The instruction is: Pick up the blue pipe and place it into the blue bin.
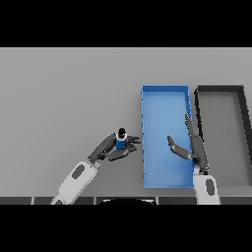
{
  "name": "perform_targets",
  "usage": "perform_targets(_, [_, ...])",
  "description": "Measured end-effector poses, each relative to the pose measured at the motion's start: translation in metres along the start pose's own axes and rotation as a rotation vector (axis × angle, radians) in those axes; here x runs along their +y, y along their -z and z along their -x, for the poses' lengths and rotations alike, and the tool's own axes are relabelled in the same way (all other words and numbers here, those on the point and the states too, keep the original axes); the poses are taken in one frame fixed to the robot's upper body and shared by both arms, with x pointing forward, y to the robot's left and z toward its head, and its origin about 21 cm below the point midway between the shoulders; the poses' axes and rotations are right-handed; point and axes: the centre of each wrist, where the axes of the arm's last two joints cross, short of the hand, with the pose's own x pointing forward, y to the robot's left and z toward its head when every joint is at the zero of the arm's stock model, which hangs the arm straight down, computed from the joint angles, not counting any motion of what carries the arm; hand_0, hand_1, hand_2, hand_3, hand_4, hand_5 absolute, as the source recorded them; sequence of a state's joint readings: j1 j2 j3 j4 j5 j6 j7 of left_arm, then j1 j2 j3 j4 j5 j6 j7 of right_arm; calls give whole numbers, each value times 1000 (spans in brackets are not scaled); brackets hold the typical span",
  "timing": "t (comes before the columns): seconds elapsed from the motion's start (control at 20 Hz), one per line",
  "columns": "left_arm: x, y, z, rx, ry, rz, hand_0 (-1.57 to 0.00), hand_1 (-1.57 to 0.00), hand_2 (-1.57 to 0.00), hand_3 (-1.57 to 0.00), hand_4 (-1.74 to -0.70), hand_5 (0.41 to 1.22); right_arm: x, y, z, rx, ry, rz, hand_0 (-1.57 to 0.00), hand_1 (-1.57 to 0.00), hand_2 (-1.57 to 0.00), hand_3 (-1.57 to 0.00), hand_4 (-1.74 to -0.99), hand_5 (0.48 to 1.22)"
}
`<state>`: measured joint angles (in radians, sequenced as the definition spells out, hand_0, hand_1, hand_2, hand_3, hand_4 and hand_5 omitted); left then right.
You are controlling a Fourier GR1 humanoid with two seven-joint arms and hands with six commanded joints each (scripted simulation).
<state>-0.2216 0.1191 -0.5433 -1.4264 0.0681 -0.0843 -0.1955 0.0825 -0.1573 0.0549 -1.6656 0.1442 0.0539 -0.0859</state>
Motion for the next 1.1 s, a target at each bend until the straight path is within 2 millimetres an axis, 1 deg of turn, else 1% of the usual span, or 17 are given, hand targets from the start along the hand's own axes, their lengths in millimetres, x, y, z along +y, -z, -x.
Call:
perform_targets(0.1, [0, 5, -12, -27, -1, 12, -1544, -1548, -1551, -1550, -1466, 1212, -2, -2, -1, -13, -21, -1, 1, 1, 1, 1, -1204, 640])
perform_targets(0.15, [-3, 7, -18, -41, -5, 29, -1549, -1553, -1555, -1554, -1466, 1214, 0, 1, -5, -23, -23, 0, 1, 1, 1, 1, -1194, 642])
perform_targets(0.2, [-6, 11, -25, -67, 4, 44, -1554, -1556, -1558, -1558, -1465, 1215, -1, 0, -3, -11, -27, 4, 1, 1, 1, 1, -1184, 643])
perform_targets(0.25, [-3, 13, -34, -101, 12, 51, -1557, -1559, -1561, -1560, -1466, 1217, -4, -2, -2, -18, -37, 7, 1, 1, 1, 1, -1176, 643])
perform_targets(0.3, [-4, 16, -38, -91, 14, 67, -1560, -1562, -1563, -1563, -1466, 1217, -6, -4, -2, -17, -46, 5, 1, 1, 1, 1, -1170, 644])
perform_targets(0.4, [-11, 17, -46, -77, 19, 91, -1564, -1565, -1566, -1566, -1466, 1219, -7, 1, -4, -8, -51, 9, 1, 1, 1, 1, -1158, 643])
perform_targets(0.45, [-6, 19, -50, -76, 24, 91, -1565, -1566, -1567, -1567, -1467, 1219, -6, -3, -4, -33, -42, 6, 1, 1, 1, 1, -1155, 642])
perform_targets(0.6, [-11, 18, -45, -46, 30, 100, -1568, -1569, -1569, -1569, -1466, 1220, -6, -3, 0, -22, -47, 17, 1, 1, 1, 1, -1141, 643])
perform_targets(0.7, [-11, 18, -43, -51, 31, 99, -1569, -1569, -1570, -1570, -1466, 1220, -3, -12, 1, -26, -46, 41, 1, 1, 1, 1, -1138, 643])
perform_targets(0.75, [-6, 19, -45, -58, 36, 94, -1569, -1570, -1570, -1570, -1466, 1220, -1, -17, 1, -25, -45, 56, 1, 1, 1, 1, -1166, 643])
perform_targets(0.8, [-8, 20, -47, -54, 42, 94, -1570, -1570, -1570, -1570, -1466, 1220, 2, -22, 0, -22, -45, 73, 1, 1, 1, 1, -1188, 643])
perform_targets(0.85, [-8, 19, -45, -49, 37, 95, -1570, -1570, -1570, -1570, -1466, 1220, 1, -29, -2, -26, -44, 94, 1, 1, 1, 1, -1191, 642])
perform_targets(0.9, [-5, 19, -44, -49, 39, 96, -1570, -1570, -1570, -1570, -1467, 1220, 5, -30, -5, -19, -40, 109, 1, 1, -2, 1, -1184, 642])
perform_targets(0.95, [-7, 16, -44, -61, 34, 103, -1570, -1570, -1571, -1571, -1467, 1220, 3, -31, -7, -21, -47, 119, 1, 1, -20, 1, -1187, 642])
perform_targets(1.0, [-6, 16, -44, -61, 37, 107, -1571, -1571, -1571, -1571, -1467, 1221, 2, -32, -8, -38, -32, 116, 1, -2, -41, 1, -1195, 648])
perform_targets(1.05, [-2, 18, -46, -61, 42, 107, -1571, -1571, -1571, -1571, -1467, 1221, -2, -30, -12, -94, 30, 88, 1, -12, -67, 0, -1198, 641])
perform_targets(1.1, [-9, 19, -46, -62, 36, 117, -1571, -1571, -1571, -1571, -1467, 1221, -3, -33, -15, -136, 115, 39, 1, -22, -89, -1, -1202, 624])
